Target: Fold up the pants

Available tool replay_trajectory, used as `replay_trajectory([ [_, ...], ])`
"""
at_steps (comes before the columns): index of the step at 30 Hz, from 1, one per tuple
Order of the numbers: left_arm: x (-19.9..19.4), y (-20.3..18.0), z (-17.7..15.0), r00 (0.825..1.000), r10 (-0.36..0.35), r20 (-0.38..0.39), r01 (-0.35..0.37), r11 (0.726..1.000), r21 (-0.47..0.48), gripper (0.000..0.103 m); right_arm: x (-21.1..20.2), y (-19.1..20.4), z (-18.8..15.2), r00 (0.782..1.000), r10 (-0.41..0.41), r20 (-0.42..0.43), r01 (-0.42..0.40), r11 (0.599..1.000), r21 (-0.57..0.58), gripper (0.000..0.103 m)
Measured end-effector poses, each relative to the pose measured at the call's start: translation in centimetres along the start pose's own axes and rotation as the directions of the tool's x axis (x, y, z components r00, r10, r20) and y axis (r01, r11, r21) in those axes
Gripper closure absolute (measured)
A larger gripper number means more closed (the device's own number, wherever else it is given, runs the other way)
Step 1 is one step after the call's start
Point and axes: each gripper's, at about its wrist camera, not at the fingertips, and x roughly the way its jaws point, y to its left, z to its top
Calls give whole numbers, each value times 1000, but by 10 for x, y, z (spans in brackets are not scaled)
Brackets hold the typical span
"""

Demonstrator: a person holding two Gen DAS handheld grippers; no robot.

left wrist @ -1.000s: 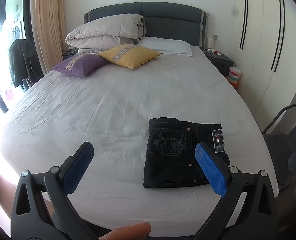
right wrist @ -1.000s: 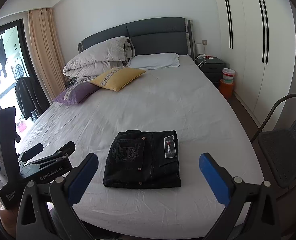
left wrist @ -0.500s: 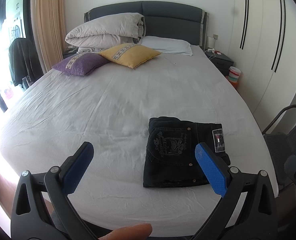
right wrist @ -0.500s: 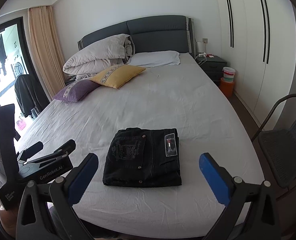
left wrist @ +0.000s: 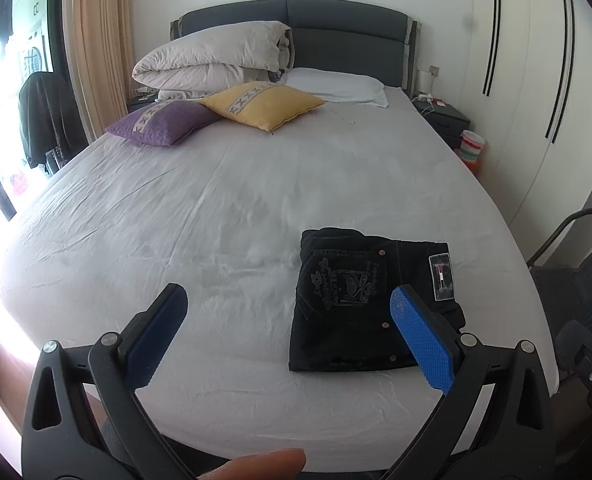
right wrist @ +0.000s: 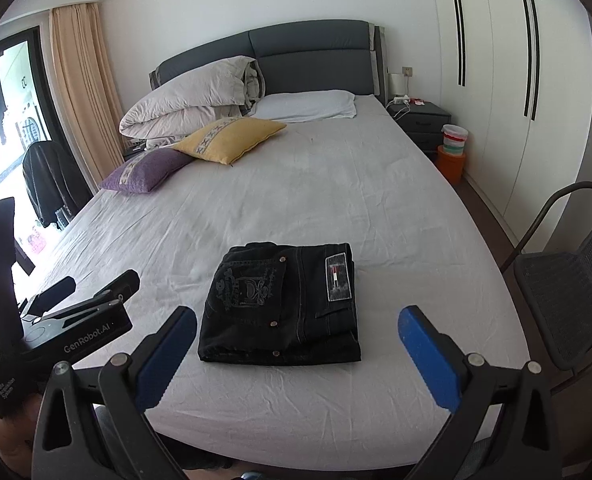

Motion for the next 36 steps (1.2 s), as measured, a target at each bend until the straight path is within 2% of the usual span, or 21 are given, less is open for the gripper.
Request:
replay_trajectory([
  [36,3,1,-5,1000,0,-8,0,1000,-1,0,2,0,-1,1000,3,-24,-3,1000,-2,0],
])
